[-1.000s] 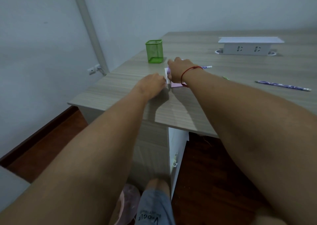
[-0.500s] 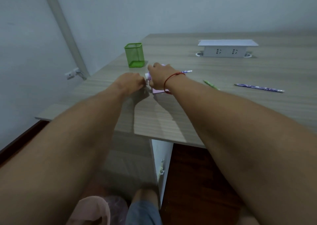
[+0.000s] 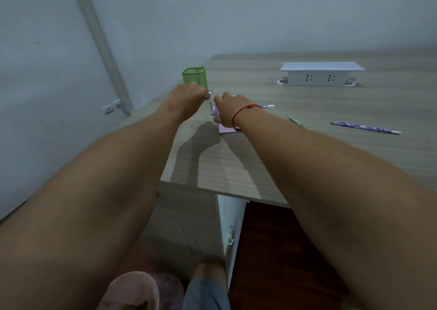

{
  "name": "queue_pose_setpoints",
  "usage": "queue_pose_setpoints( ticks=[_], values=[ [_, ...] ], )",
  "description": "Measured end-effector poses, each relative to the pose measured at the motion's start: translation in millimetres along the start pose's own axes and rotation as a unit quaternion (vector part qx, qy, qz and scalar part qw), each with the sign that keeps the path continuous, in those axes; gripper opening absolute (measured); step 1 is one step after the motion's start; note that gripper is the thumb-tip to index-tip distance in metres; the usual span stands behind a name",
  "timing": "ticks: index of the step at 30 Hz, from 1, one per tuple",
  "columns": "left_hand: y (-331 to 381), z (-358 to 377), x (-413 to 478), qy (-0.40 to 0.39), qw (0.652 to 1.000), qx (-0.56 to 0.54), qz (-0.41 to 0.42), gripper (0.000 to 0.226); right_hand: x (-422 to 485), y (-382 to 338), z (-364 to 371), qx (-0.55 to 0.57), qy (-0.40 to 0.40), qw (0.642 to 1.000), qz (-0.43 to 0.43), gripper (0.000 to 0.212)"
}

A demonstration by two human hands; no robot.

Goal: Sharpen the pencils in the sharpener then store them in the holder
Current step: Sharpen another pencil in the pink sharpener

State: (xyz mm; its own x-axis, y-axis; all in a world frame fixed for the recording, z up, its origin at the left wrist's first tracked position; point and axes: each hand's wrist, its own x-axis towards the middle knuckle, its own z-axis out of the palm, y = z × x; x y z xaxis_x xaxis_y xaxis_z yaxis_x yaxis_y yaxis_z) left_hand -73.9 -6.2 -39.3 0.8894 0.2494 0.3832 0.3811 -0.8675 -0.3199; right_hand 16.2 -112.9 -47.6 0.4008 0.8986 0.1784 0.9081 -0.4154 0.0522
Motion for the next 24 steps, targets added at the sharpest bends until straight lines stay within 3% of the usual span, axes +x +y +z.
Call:
queue_pose_setpoints(
  ticks=[6, 11, 15, 19, 24],
  values=[
    [14, -3, -40, 0.035, 0.998, -0.052, 0.014, 0.021, -5, -9, -6, -0.015, -0.017, 1.0, 0.002, 0.049],
    [37, 19, -57, -0.099, 0.994, -0.034, -0.007, 0.028, -11, -8, -7, -0.025, -0.007, 1.0, -0.01, 0.043],
    [35, 36, -38, -0.159, 0.986, -0.029, -0.048, 0.031, -9, -6, -4, -0.016, -0.001, 1.0, -0.02, 0.042],
    [25, 46, -21, -0.153, 0.984, -0.01, -0.092, 0.029, -3, -2, 3, -0.006, 0.011, 1.0, -0.023, 0.045],
    [25, 56, -12, -0.13, 0.979, -0.073, -0.136, 0.03, 8, 11, 4, 0.046, -0.014, 0.999, -0.012, 0.051]
  ],
)
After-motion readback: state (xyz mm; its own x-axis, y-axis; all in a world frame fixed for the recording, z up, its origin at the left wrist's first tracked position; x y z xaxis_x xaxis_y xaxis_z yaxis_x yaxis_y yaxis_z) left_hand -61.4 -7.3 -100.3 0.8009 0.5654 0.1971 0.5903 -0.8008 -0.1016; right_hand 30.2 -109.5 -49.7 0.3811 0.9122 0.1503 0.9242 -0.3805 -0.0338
